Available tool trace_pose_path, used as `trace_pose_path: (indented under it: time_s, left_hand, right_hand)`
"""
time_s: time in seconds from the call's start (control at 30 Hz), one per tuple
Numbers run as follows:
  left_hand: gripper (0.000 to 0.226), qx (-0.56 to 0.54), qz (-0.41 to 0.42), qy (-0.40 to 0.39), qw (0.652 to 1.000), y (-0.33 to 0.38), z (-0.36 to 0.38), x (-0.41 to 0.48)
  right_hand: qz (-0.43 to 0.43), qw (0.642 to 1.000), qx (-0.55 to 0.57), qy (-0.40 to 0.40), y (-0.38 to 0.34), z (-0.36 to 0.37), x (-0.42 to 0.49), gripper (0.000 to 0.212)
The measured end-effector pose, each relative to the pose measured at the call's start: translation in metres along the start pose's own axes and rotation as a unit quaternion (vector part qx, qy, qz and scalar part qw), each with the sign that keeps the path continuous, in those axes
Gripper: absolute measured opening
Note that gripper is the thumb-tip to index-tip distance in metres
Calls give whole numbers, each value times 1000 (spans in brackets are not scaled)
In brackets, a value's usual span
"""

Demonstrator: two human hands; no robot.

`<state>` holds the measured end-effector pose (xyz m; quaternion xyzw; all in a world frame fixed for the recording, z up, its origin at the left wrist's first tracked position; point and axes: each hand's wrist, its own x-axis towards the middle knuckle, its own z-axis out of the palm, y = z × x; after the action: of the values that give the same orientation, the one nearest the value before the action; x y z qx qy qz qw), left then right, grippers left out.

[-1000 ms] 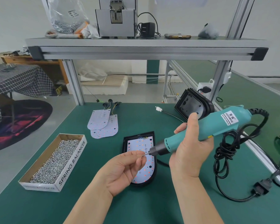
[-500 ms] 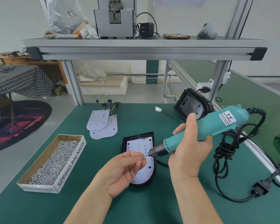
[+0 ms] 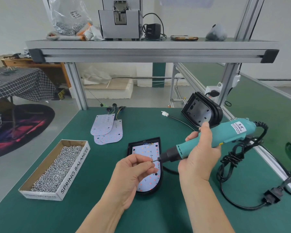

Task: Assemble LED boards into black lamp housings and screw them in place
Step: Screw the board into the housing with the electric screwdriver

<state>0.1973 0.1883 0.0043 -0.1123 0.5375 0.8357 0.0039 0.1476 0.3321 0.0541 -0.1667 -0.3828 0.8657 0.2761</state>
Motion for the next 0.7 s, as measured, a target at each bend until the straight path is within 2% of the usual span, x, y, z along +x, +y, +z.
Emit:
trace_pose_path:
  time_s: [0.27, 0.43, 0.53, 0.6, 0.67, 0.7]
  left_hand:
    - [9, -15, -22, -20, 999, -3, 1, 1]
    - [49, 2, -63, -74, 995, 1, -11, 2]
    - [52, 28, -94, -85, 992, 8, -24, 6]
    - [43, 56, -88, -44, 994, 14, -34, 15]
    - [27, 160, -50, 82, 982, 16, -47, 31]
    - [26, 243, -27, 150, 958, 16, -52, 39]
  right_hand:
    - [-20, 1000, -10, -8, 1, 0, 1, 20]
    - [-24, 1000, -4, -18, 1, 1, 2, 19]
    - [-33, 999, 0, -26, 0, 2, 4, 17]
    - [-40, 999, -1, -25, -1, 3, 6, 17]
    - [-45, 999, 3, -24, -1, 5, 8, 17]
    - [-49, 999, 3, -24, 0, 6, 8, 17]
